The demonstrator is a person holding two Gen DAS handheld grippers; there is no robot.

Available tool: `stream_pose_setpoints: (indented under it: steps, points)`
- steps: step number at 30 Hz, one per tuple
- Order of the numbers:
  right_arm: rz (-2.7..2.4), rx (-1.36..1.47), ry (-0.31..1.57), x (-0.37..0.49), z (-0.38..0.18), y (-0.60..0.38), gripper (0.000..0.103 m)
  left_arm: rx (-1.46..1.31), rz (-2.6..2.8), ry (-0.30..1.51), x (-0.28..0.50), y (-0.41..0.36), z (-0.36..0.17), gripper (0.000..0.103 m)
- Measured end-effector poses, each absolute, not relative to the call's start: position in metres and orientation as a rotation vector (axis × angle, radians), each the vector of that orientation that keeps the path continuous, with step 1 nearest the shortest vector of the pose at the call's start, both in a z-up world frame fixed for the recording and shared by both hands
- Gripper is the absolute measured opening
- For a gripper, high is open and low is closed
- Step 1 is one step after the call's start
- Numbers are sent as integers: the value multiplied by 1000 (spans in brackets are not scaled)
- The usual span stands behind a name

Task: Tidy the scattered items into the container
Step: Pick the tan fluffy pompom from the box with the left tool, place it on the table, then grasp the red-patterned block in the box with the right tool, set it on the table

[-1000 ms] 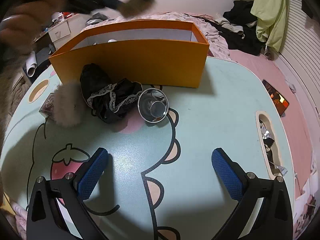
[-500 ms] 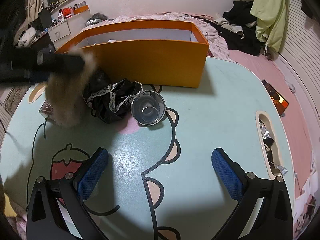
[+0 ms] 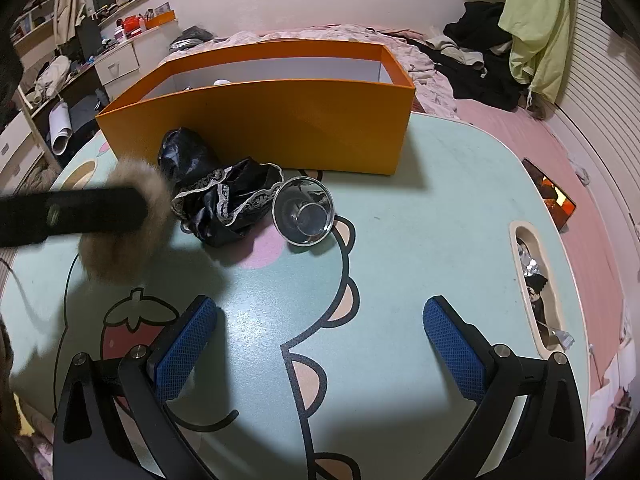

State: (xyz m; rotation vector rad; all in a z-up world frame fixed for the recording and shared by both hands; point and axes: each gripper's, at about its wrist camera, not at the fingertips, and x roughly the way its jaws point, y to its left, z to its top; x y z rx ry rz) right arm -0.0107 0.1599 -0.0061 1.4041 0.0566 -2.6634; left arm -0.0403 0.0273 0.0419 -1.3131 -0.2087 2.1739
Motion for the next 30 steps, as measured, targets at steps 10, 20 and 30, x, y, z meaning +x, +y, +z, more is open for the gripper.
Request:
stream_pose_setpoints:
  steps: [10,20,30]
  points:
    - [-2701,1322,-120,-6,12,183,103,-1149,2314,-275,-24,6,46,83]
    - [-2591,1174,-223,-75,76,175,75,-986,2528,-476,-13,-43,60,83]
    - [-2261,1516,-207,-167,52,104,57,-968,2544,-568,-16,-65,57,83]
